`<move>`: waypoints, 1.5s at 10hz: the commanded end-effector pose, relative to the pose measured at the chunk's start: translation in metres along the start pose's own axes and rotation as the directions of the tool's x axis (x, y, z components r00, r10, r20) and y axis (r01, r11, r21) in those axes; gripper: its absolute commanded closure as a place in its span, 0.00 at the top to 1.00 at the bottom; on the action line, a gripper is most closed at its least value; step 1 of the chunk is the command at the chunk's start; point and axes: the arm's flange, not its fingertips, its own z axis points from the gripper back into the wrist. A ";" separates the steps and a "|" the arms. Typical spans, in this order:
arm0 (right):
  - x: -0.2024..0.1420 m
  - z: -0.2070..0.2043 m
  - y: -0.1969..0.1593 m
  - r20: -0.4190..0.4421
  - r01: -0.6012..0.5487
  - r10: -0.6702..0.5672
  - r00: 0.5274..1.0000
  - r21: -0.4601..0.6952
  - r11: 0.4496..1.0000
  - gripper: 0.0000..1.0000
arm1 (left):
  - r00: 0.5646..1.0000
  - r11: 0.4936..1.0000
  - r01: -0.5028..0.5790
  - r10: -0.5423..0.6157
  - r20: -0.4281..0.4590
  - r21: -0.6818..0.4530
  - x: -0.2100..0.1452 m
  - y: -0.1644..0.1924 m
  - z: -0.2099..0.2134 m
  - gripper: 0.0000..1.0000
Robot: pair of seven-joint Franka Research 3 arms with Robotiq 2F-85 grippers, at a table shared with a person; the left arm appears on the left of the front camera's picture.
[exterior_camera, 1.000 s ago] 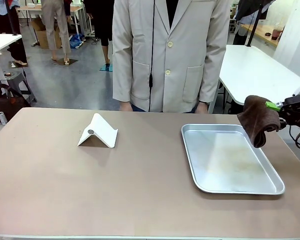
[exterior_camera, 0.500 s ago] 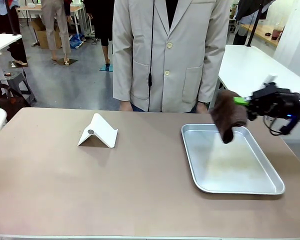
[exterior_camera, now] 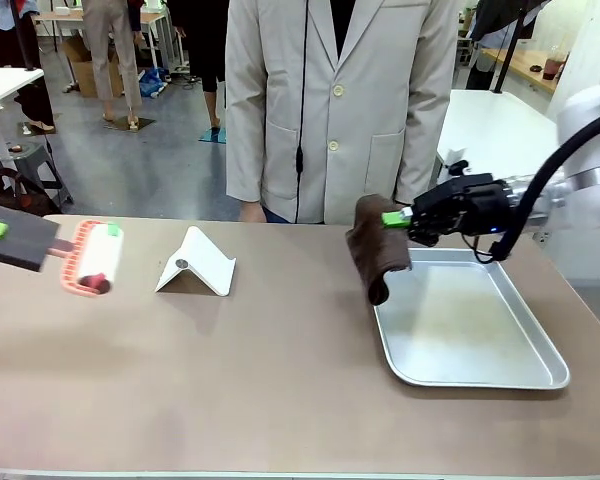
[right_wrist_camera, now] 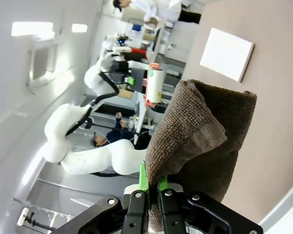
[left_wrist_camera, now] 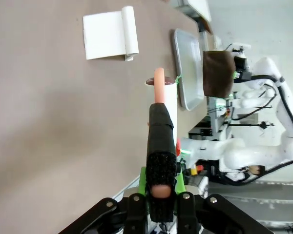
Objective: Clean the surface of the table.
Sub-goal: Return the Lint Roller and towel to their original positions.
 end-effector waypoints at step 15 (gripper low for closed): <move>0.008 -0.078 -0.021 0.008 -0.013 0.013 1.000 -0.064 0.998 0.07 | 0.998 0.997 -0.031 0.034 -0.045 0.064 0.019 -0.080 -0.067 0.22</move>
